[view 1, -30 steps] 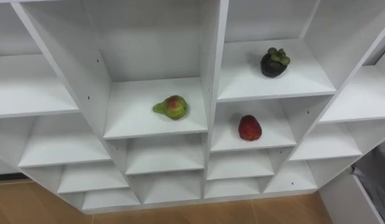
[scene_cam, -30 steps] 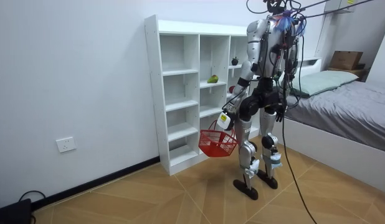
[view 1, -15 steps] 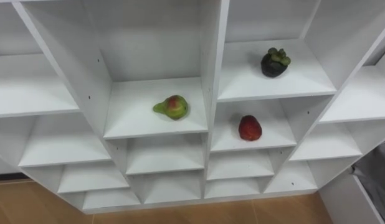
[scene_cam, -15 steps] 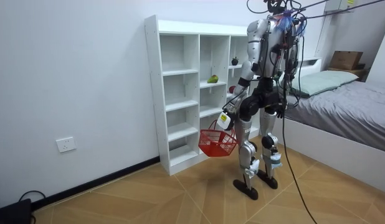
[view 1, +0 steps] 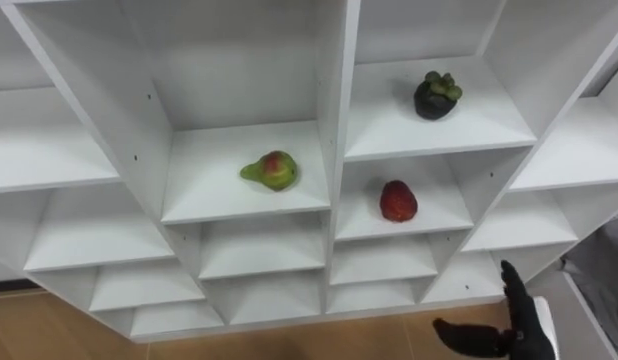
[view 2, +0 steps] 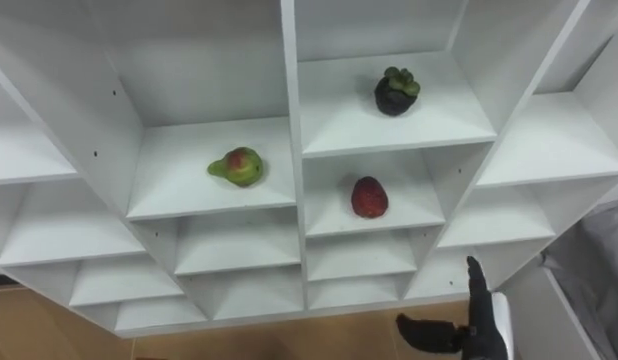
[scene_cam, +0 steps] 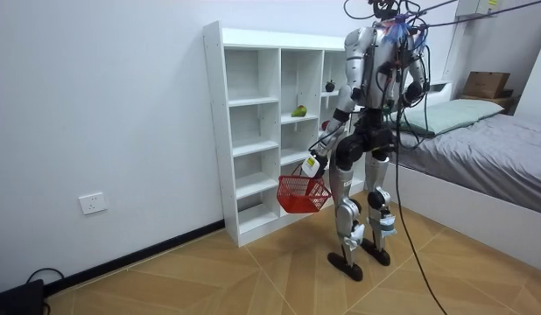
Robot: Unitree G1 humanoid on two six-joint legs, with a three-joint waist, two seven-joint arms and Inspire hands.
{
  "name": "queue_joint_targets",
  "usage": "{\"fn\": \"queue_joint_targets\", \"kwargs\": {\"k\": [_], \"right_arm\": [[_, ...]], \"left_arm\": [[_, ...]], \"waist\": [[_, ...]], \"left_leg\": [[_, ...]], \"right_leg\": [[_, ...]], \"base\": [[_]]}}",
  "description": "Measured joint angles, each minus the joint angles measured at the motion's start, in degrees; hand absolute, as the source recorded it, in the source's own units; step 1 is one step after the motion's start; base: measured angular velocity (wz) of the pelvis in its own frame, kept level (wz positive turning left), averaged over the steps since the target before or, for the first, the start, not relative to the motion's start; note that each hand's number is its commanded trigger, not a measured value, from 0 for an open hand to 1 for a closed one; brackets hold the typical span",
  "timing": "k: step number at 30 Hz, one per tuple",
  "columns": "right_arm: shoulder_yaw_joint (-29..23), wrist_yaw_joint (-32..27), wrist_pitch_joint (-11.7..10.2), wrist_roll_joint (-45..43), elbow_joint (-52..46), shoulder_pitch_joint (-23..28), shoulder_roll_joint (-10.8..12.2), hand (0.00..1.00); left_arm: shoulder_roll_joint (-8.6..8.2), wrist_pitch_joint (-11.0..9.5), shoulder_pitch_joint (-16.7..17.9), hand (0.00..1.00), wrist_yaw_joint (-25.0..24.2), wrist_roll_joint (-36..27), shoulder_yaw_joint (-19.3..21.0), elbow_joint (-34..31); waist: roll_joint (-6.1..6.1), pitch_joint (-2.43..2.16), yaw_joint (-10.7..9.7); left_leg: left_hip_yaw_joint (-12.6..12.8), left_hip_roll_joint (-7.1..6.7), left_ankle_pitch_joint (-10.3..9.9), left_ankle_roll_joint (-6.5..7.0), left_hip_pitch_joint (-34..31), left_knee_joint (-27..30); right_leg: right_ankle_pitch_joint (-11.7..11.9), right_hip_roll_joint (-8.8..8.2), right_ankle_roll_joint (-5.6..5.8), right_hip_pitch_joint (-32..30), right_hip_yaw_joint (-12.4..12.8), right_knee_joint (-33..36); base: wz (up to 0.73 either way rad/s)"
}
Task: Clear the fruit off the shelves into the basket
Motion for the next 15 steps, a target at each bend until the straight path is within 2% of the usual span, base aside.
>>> {"fn": "queue_joint_targets", "kwargs": {"k": [4, 8, 11, 15], "right_arm": [[0.7, 0.0, -0.3, -0.5, -7.1, 0.2, -0.1, 0.0], [0.7, -0.4, -1.9, -4.0, -12.9, 0.0, -0.2, 0.0], [0.7, -0.6, -2.1, -4.6, -17.8, -0.6, -0.2, 0.0], [0.7, -1.0, -2.8, -4.3, -24.4, -0.8, -0.4, 0.0]], "left_arm": [[0.0, -0.3, 0.1, 1.0, -0.5, -0.2, -0.4, -0.2], [-0.02, -0.9, 1.1, 1.0, -0.6, -0.1, -1.1, -0.8], [-0.01, -1.7, 1.3, 1.0, -0.7, -0.2, -1.2, -0.1], [0.05, -1.8, 1.2, 1.0, -0.7, -0.2, -1.8, 0.9]], "waist": [[-0.11, -0.06, 0.0], [0.27, -0.18, 0.0], [0.71, -0.12, 0.0], [1.15, -0.38, 0.2]], "left_leg": [[0.0, 0.01, 0.0, 0.0, -0.2, -0.1], [0.0, 0.13, 0.0, 0.01, -0.5, -0.1], [-0.1, 0.37, 0.0, 0.0, -0.6, -0.2], [0.0, 0.55, 0.0, -0.04, -1.0, -0.1]], "right_leg": [[0.1, 0.01, 0.02, -0.3, 0.0, 0.3], [0.4, 0.15, 0.04, -0.7, 0.0, 0.3], [0.4, 0.36, -0.01, -0.8, 0.0, 1.0], [0.6, 0.55, -0.23, -1.6, 0.0, 1.2]], "base": [[0.0], [0.0], [0.0], [-0.02]]}}
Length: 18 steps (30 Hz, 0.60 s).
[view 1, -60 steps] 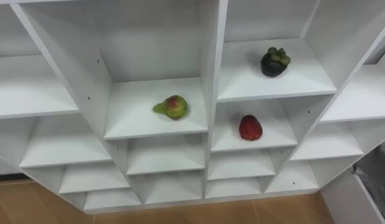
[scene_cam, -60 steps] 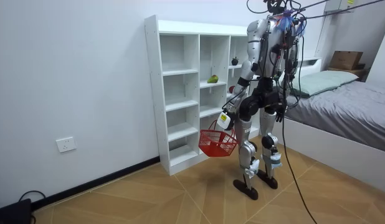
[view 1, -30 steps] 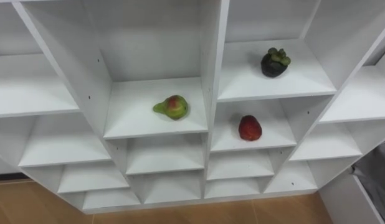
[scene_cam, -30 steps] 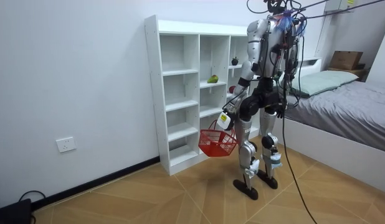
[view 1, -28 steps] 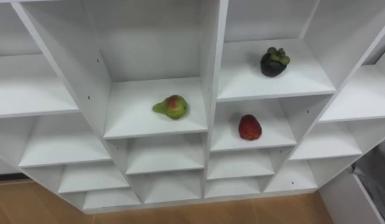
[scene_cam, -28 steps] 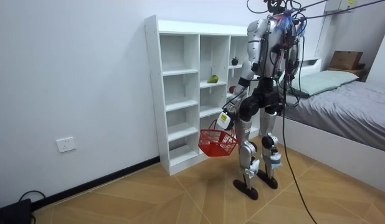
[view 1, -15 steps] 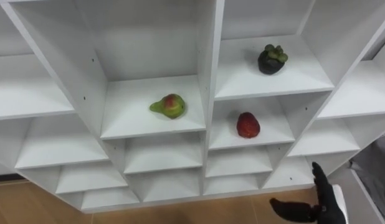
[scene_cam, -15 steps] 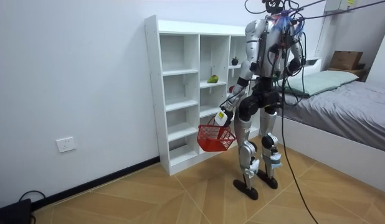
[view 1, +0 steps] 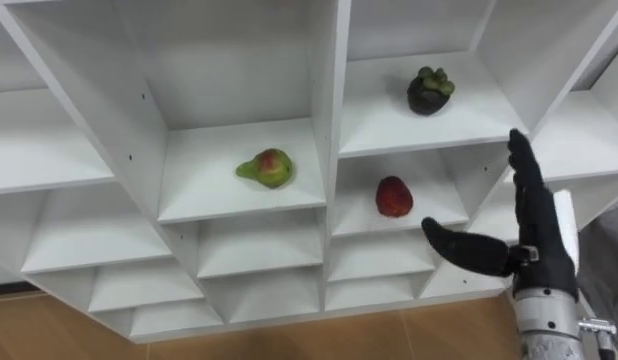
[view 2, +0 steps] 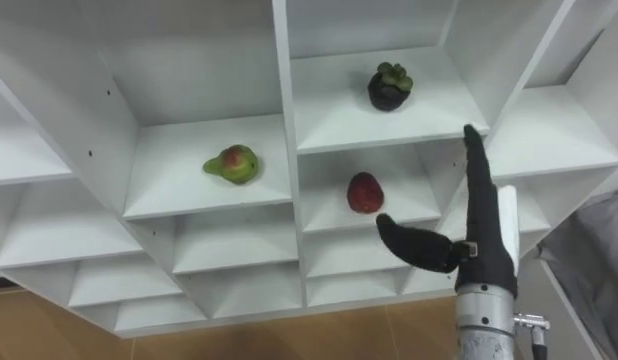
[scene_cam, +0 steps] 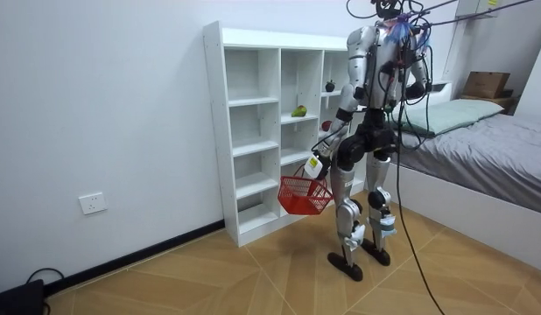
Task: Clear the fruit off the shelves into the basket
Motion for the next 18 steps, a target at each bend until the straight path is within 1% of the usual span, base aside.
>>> {"fn": "queue_joint_targets", "kwargs": {"k": [1, 3, 5, 10, 13, 14, 18], "right_arm": [[0.1, 0.0, -0.2, 0.0, -0.6, -0.1, -0.1, 0.0], [0.7, -0.4, -1.2, 0.0, -0.9, -1.5, -0.1, 0.0], [1.4, -0.7, -1.3, -0.1, -0.9, -2.5, -0.1, 0.0], [2.5, -1.0, -1.3, -0.1, -0.9, -2.6, -0.3, 0.0], [3.4, -1.7, -1.3, -0.1, -0.9, -2.9, -0.9, 0.0], [3.6, -1.7, -1.3, -0.1, -0.9, -3.1, -1.3, 0.0], [3.7, -1.7, -1.3, -0.1, -0.9, -3.4, -1.6, 0.0]], "left_arm": [[0.02, 0.0, -0.1, 1.0, -0.1, 0.0, 0.0, 0.2], [0.18, 0.0, -0.4, 1.0, -0.6, -0.1, 0.0, 0.8], [0.29, 0.0, -0.5, 1.0, -0.9, -0.1, 0.0, 1.1], [0.32, 0.0, -0.7, 1.0, -1.0, -0.2, 0.0, 1.1], [0.58, 0.0, -0.8, 1.0, -1.0, -0.2, -0.6, 1.1], [0.64, 0.0, -0.9, 1.0, -1.0, -0.1, -0.7, 1.2], [0.79, 0.0, -1.1, 1.0, -1.0, -0.1, -0.7, 1.2]], "waist": [[0.03, -0.02, 0.0], [0.02, -0.04, 0.1], [0.0, -0.03, 0.1], [-0.06, 0.02, 0.2], [-0.11, 0.06, 0.3], [-0.17, 0.1, 0.2], [-0.49, 0.31, 0.6]], "left_leg": [[0.0, 0.02, 0.0, 0.0, 0.0, 0.0], [0.1, 0.12, 0.0, -0.04, 0.2, 0.1], [0.2, 0.2, 0.0, -0.07, 0.2, 0.1], [0.4, 0.27, 0.1, -0.09, 0.3, 0.0], [0.3, 0.27, 0.1, -0.09, 0.1, 0.0], [0.2, 0.27, 0.1, -0.09, 0.0, 0.1], [0.3, 0.27, 0.1, -0.1, -0.2, 0.1]], "right_leg": [[0.0, 0.02, -0.02, 0.0, 0.0, 0.0], [0.1, 0.1, -0.12, 0.1, 0.0, 0.0], [0.2, 0.16, -0.21, 0.0, 0.1, 0.0], [0.2, 0.22, -0.22, 0.0, 0.1, 0.0], [0.2, 0.22, -0.22, 0.1, 0.1, 0.0], [0.2, 0.22, -0.22, 0.1, 0.1, 0.0], [0.2, 0.21, -0.22, 0.0, 0.1, 0.0]], "base": [[0.0], [0.0], [-0.02], [0.0], [0.0], [0.0], [0.0]]}}
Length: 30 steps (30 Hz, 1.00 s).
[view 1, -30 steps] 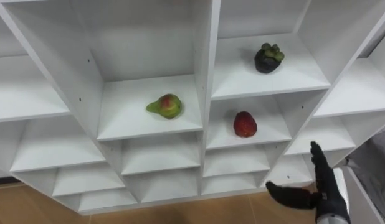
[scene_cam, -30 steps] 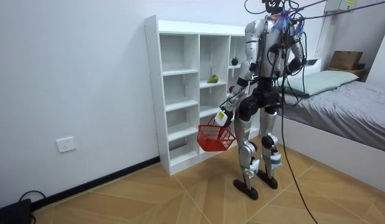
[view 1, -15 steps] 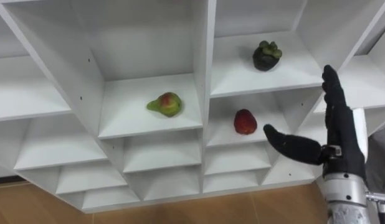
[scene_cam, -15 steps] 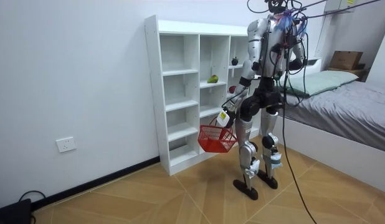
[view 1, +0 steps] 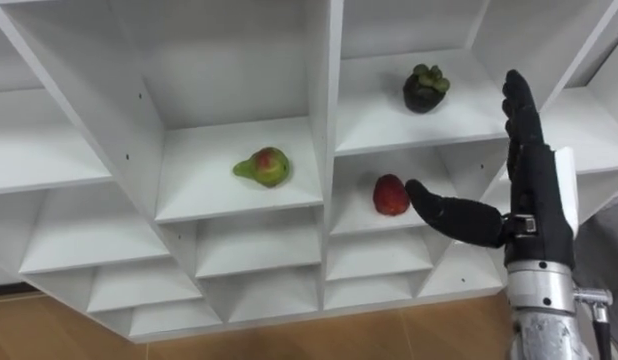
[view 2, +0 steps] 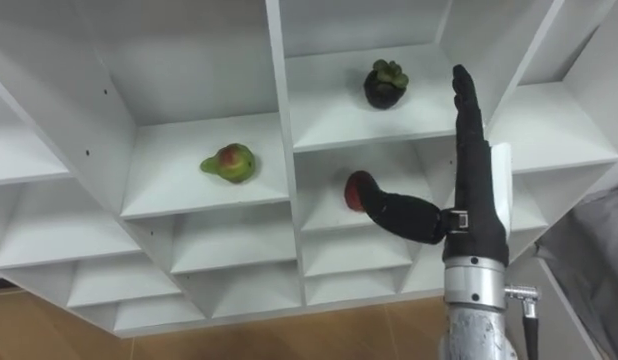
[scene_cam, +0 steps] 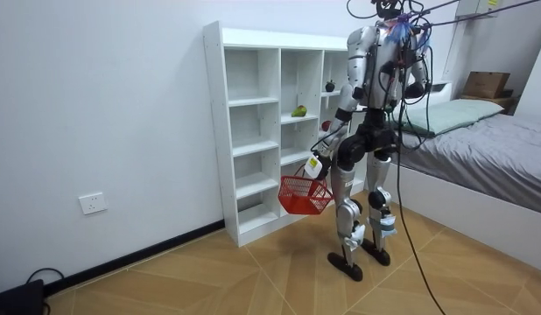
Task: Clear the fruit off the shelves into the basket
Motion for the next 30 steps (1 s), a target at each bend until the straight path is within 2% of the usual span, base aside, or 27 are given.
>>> {"fn": "queue_joint_targets", "kwargs": {"k": [13, 17, 21, 25, 26, 30], "right_arm": [[0.0, -1.7, 0.0, -0.2, 1.1, -6.3, 0.0, 0.0], [0.0, -1.7, 0.0, 0.1, 1.9, -6.7, -0.1, 0.0], [0.0, -1.6, 0.2, 0.8, 3.5, -7.8, -0.7, 0.0], [0.0, -1.5, 0.3, 3.6, 5.5, -9.9, -2.5, 0.0], [0.0, -1.4, 0.9, 5.0, 6.6, -10.9, -3.0, 0.0], [-0.3, 0.0, 2.2, 5.7, 10.2, -13.5, -3.2, 0.0]], "left_arm": [[0.02, 0.6, -1.4, 1.0, 0.0, 0.6, 0.0, 0.1], [0.1, 0.6, -1.6, 1.0, 0.1, 0.2, 0.0, 0.1], [0.35, 0.6, -1.8, 1.0, 0.2, 0.2, 0.1, 0.0], [0.55, 1.5, -2.3, 1.0, 0.1, 0.2, 0.0, 0.0], [0.6, 1.8, -2.4, 1.0, 0.1, 0.2, 0.0, 0.0], [0.67, 2.8, -2.6, 1.0, 0.0, 0.7, 0.0, -0.2]], "waist": [[-0.55, 0.26, 1.2], [-1.07, 0.31, 1.3], [-1.87, 0.63, 1.5], [-2.18, 0.47, 1.4], [-2.26, 0.42, 1.3], [-2.3, 0.38, 1.1]], "left_leg": [[-0.3, -0.03, 0.0, -0.03, -0.3, 0.0], [-0.3, -0.07, 0.0, -0.03, -0.2, 0.1], [-0.4, -0.08, 0.1, -0.03, 0.0, 0.1], [-0.7, -0.2, 0.1, -0.01, 0.0, 0.2], [-0.7, -0.23, 0.1, 0.02, 0.0, 0.2], [-1.2, -0.27, 0.1, 0.03, 0.0, 0.6]], "right_leg": [[0.0, -0.03, 0.0, 0.0, -0.4, -0.1], [0.0, -0.07, 0.0, 0.0, -0.4, -0.2], [0.0, -0.1, 0.0, 0.2, -0.4, -0.2], [0.0, -0.27, 0.01, 0.3, -0.7, -0.1], [0.0, -0.32, 0.02, 0.4, -0.9, -0.1], [0.0, -0.44, 0.04, 0.9, -1.8, -0.2]], "base": [[0.01], [0.0], [0.0], [0.02], [0.06], [0.08]]}}
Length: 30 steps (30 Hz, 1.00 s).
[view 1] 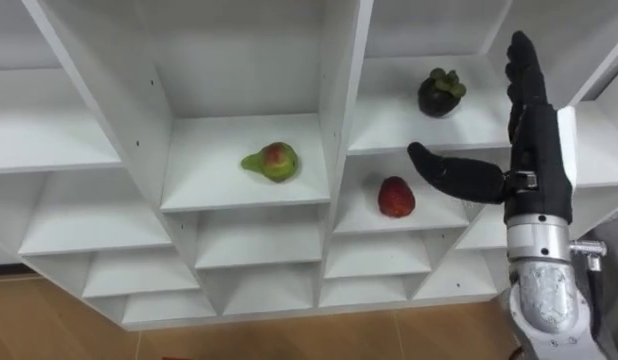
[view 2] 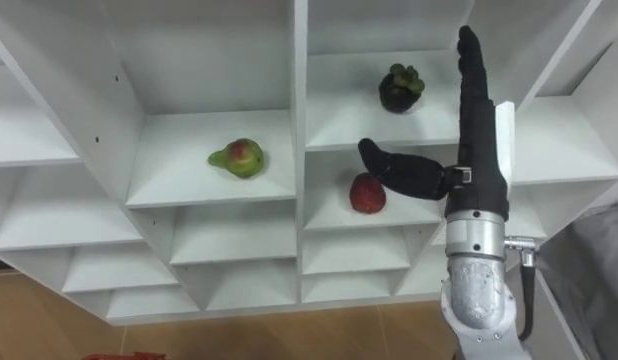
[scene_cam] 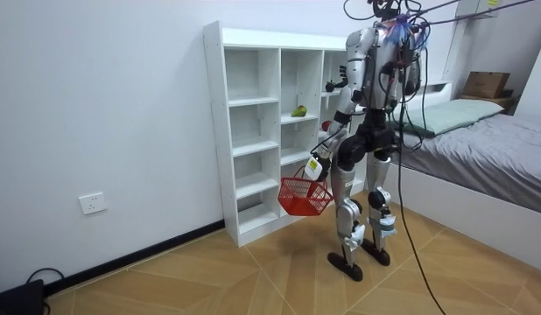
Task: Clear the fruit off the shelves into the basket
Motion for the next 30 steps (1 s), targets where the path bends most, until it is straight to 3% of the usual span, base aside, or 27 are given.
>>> {"fn": "queue_joint_targets", "kwargs": {"k": [4, 9, 18, 30], "right_arm": [[-1.1, 1.0, 0.5, 3.5, 1.0, -1.3, -0.2, 0.0], [-2.4, 2.1, 0.6, 8.4, 1.6, -2.6, -1.9, 0.0], [-5.6, 3.2, 1.8, 8.0, 2.0, -5.9, -3.0, 0.0], [-6.8, 5.3, 3.0, 8.2, 10.6, -10.5, -3.7, 0.0]], "left_arm": [[0.0, 0.1, 0.0, 1.0, -0.1, 0.0, 0.0, -0.3], [0.0, 0.2, 0.1, 1.0, 0.0, 0.1, 0.3, -0.4], [-0.22, 1.3, 1.9, 1.0, -1.6, 2.4, 1.3, -5.1], [-0.26, 1.5, 2.5, 1.0, -4.3, 1.8, 2.2, -6.6]], "waist": [[0.05, 0.0, 0.1], [0.1, -0.02, 0.3], [0.62, -0.31, 0.4], [-0.18, 0.1, 1.3]], "left_leg": [[-0.7, -0.04, 0.0, 0.0, -0.2, 0.3], [-0.8, -0.05, 0.0, 0.0, -0.2, 0.4], [-1.0, -0.09, 0.0, 0.0, -0.1, 0.6], [-1.6, -0.08, 0.0, 0.01, 0.5, 0.9]], "right_leg": [[0.0, 0.0, 0.0, 0.0, -0.2, 0.0], [0.0, -0.01, 0.0, 0.0, -0.3, 0.0], [0.0, -0.2, 0.0, 0.2, -1.0, 0.1], [0.0, -0.25, 0.0, 1.4, -1.9, 0.0]], "base": [[0.06], [0.0], [0.0], [0.02]]}}
